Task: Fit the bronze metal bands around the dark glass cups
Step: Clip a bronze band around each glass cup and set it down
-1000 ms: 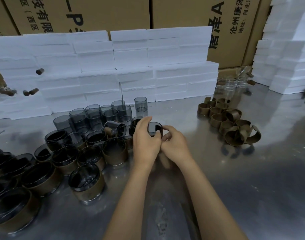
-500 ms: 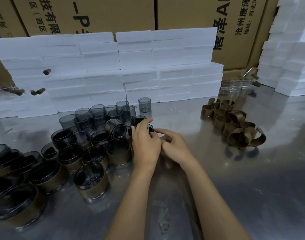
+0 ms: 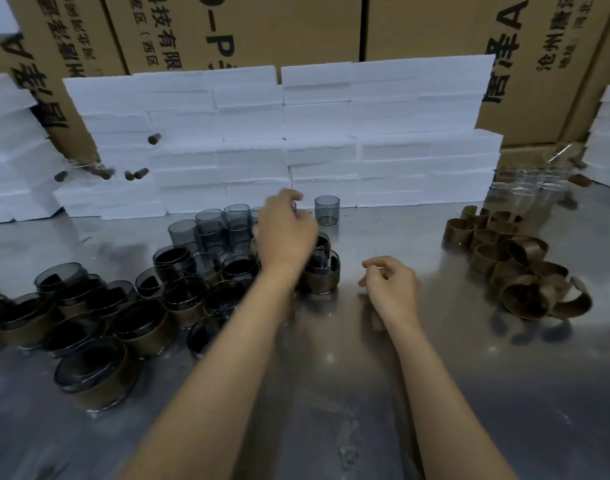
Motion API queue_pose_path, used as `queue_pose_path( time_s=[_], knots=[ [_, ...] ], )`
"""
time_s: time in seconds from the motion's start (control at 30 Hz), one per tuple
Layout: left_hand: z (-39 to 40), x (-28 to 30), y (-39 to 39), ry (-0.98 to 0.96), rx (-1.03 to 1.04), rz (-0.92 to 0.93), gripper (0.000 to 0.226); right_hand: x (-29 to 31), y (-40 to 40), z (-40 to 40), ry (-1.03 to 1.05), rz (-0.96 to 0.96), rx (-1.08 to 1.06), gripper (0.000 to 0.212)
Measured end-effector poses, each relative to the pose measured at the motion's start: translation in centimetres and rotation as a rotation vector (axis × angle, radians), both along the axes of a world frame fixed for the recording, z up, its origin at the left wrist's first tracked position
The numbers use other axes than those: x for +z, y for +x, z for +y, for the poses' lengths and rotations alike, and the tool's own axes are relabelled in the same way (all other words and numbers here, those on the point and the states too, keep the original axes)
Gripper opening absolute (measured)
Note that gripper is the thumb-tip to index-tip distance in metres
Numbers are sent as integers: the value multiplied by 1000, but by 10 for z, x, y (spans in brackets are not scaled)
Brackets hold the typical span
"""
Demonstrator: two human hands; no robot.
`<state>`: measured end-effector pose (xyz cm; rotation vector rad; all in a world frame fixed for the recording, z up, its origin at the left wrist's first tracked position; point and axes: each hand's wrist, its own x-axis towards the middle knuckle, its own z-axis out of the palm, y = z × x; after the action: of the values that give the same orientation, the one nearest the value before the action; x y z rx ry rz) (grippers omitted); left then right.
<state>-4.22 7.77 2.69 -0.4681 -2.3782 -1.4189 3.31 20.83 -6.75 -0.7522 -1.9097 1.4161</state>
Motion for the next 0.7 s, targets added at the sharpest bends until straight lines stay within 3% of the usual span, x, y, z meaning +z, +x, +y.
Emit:
queue_pose_path(
  time_s=[0.17,0.37,0.57,0.7],
  knots=[
    [-61,12,-101,-593,260,-240,46,-1,-2,3,-46,23,-5,24],
    [-111,-17,-146,-840,356,-357,45,-3,-5,5,-81,23,-9,22],
    [-107,-15,-137,-763,349,-213,31,-2,-5,5,-77,29,-7,22],
    [-93,24,-107,-360,288,-189,23,0,-4,5,-106,36,1,21]
  ],
)
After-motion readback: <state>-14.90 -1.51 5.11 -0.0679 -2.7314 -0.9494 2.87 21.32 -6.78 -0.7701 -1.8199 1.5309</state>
